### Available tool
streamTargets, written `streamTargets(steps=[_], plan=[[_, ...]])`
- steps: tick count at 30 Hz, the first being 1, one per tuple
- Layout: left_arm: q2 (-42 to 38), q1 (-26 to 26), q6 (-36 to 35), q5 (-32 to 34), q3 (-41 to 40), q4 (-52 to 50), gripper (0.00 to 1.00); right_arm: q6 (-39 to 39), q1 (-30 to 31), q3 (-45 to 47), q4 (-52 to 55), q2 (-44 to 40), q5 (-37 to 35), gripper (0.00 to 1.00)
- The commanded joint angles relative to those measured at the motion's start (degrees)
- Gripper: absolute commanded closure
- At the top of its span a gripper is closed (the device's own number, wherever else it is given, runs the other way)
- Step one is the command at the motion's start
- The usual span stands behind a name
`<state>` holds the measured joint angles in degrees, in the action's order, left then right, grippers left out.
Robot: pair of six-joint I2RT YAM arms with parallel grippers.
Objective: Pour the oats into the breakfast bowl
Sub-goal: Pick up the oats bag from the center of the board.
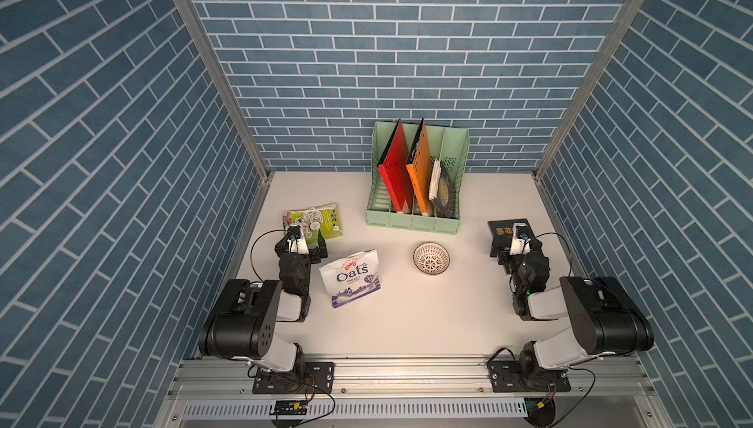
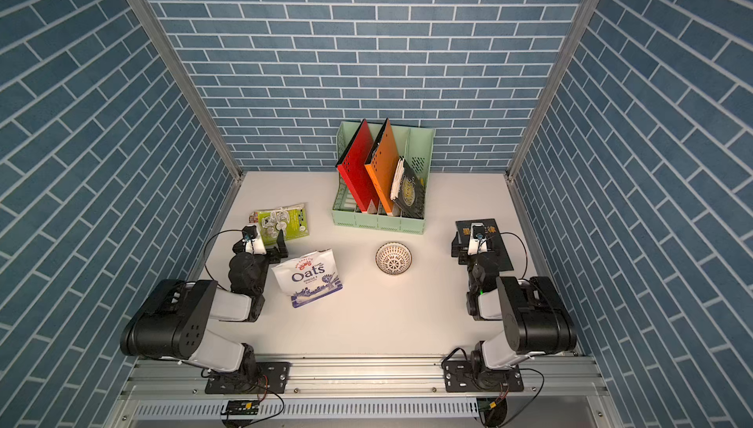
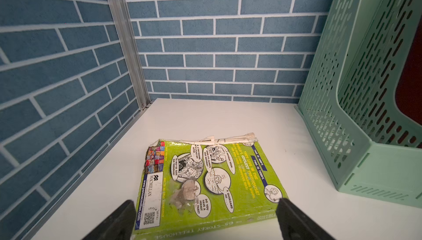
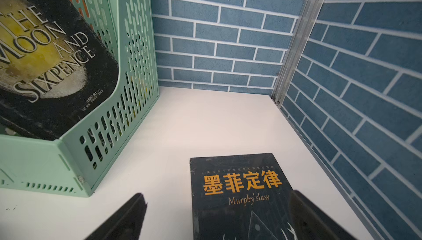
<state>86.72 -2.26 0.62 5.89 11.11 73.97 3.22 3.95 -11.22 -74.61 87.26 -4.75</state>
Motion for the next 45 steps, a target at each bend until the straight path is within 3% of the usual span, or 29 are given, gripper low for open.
streamTargets(steps=[1,15,19,25,30,39,42,45], plan=[[0.2,0.1,-0.5,-0.4,0.8,0.1,0.00,-1.0,-0.3,-0.6,0.0,0.3,0.1,0.00],[-0.9,0.2,0.2,1.0,0.9,-0.9,0.01,-1.5,-0.4,-0.9,2.4,-2.2,-0.8,0.00],[-16.3,0.1,2.4,4.6,4.1,-18.3,0.00,-4.0,-0.4,-6.7,27.3,-14.8,-0.1,0.00],[-32.0,0.2,11.7,0.0,16.1,-43.8,0.00,-17.0,-0.3,-13.3,49.0,-25.6,12.9,0.00],[-35.8,-0.6,17.4,-11.1,26.3,-62.1,0.00,-28.2,-0.3,-13.2,52.7,-29.5,25.3,0.00],[-44.8,-7.2,12.4,-28.9,37.0,-89.1,0.01,-32.8,0.1,-16.0,60.7,-25.8,41.1,0.00],[-45.4,-12.9,8.8,-29.6,39.9,-96.6,0.01,-36.2,1.4,-16.2,59.1,-23.7,42.1,0.00],[-43.7,-19.9,5.1,-24.1,42.2,-103.1,0.01,-39.9,4.2,-15.2,54.2,-21.5,42.3,0.00]])
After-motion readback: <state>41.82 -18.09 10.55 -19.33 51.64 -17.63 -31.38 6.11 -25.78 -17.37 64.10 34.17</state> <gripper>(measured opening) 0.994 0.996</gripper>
